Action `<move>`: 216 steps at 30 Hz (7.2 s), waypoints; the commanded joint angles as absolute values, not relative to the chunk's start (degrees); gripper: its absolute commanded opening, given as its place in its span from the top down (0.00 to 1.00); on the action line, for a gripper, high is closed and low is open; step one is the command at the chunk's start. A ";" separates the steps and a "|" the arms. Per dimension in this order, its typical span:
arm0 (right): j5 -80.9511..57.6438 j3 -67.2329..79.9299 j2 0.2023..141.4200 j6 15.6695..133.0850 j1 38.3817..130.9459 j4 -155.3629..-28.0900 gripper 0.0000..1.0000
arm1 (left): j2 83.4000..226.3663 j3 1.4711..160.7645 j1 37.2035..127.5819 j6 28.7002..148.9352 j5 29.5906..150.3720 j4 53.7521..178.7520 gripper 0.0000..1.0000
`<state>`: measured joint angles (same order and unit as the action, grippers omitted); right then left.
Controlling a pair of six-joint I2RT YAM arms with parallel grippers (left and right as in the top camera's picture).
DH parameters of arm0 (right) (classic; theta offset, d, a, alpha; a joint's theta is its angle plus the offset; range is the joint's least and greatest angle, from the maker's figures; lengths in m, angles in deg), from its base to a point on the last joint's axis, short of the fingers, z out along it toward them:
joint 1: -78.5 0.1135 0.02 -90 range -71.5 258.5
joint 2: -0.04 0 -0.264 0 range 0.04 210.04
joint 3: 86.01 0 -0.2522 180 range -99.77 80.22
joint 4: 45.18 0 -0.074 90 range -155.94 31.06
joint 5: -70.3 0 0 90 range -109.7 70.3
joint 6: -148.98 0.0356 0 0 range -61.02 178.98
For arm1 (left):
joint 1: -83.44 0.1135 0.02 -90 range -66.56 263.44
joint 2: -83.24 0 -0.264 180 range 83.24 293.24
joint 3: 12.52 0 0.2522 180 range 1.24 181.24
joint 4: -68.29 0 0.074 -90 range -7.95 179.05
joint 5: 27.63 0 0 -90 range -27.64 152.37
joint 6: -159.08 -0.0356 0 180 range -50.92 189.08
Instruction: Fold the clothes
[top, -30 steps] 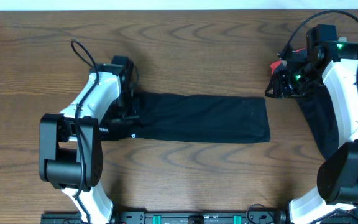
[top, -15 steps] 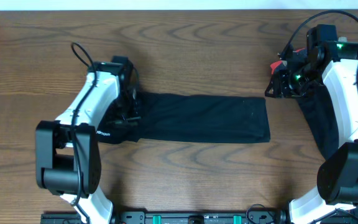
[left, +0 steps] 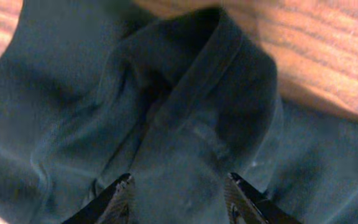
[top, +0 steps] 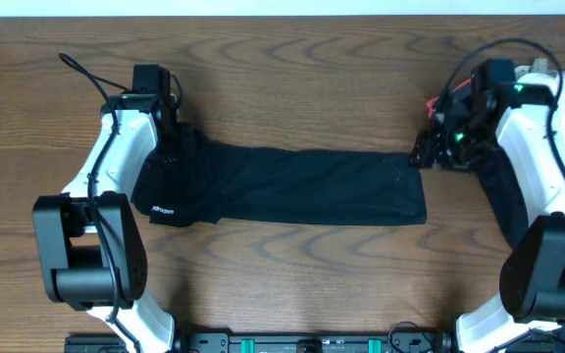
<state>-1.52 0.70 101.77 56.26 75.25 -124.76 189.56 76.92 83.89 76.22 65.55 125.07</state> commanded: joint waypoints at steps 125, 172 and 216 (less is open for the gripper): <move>9.25 25.22 98.60 65.96 61.83 -91.67 0.99 | 193.43 76.99 88.79 71.21 69.15 121.12 0.49; -0.26 25.22 98.60 65.98 62.27 -94.03 0.99 | 192.53 77.86 93.05 68.92 77.76 112.31 0.94; -0.39 25.22 98.60 66.01 62.27 -94.51 0.99 | 194.70 77.38 86.64 66.23 78.64 121.51 0.70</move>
<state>0.79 26.29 99.83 66.38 62.12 -94.34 193.86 77.45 86.38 67.08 79.95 121.27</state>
